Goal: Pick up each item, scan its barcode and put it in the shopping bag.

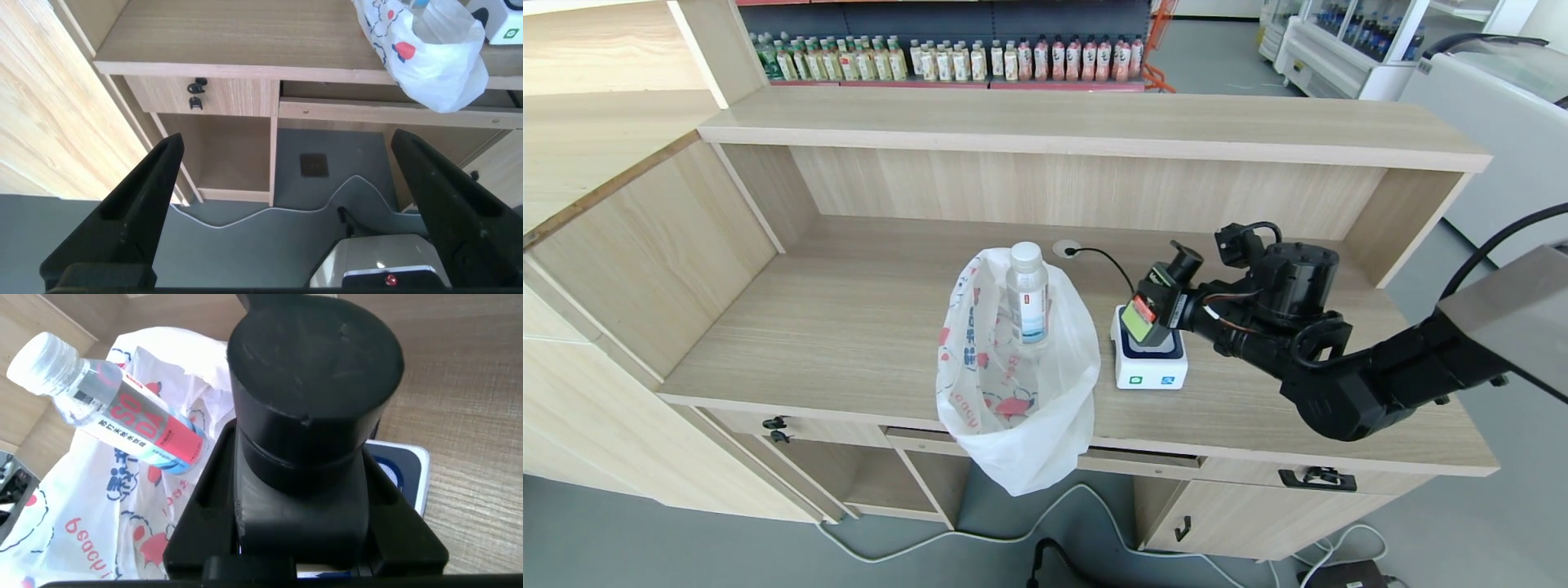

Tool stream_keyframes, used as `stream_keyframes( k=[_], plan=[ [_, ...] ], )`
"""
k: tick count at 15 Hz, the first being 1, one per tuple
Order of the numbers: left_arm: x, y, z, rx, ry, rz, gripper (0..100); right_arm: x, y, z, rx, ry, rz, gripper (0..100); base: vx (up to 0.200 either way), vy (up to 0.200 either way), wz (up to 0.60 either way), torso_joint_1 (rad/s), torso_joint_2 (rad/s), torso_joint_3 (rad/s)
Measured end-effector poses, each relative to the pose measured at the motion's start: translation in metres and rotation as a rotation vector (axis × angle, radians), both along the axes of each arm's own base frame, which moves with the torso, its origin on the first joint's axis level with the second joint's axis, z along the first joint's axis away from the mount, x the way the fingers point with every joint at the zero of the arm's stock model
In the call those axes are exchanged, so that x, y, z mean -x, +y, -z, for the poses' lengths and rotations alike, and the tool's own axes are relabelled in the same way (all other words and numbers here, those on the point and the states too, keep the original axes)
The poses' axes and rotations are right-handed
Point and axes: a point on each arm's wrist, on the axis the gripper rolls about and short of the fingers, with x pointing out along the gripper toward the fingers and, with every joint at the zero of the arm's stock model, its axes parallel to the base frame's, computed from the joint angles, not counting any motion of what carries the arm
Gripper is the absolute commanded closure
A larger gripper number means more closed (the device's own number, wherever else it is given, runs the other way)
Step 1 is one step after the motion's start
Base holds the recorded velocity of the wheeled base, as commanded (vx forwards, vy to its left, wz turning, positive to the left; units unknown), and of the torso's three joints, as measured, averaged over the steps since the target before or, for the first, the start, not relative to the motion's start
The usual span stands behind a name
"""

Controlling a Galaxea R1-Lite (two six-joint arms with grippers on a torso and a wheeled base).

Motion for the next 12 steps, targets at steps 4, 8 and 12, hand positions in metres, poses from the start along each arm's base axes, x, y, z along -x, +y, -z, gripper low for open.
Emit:
stream_keyframes(
  k=[4, 8, 12],
  plan=[
    [0.0, 0.0, 0.0, 0.0, 0.0, 0.0, 0, -0.004, 0.003, 0.006, -0.001, -0.001, 0.001, 100, 0.0, 0.0, 0.0, 0.0, 0.0, 0.0],
    [0.0, 0.0, 0.0, 0.0, 0.0, 0.0, 0, -0.007, 0.004, 0.012, -0.001, 0.0, 0.003, 100, 0.0, 0.0, 0.0, 0.0, 0.0, 0.0],
    [0.0, 0.0, 0.0, 0.0, 0.0, 0.0, 0, -0.01, 0.006, 0.016, -0.003, -0.004, 0.001, 100, 0.0, 0.0, 0.0, 0.0, 0.0, 0.0]
  ],
)
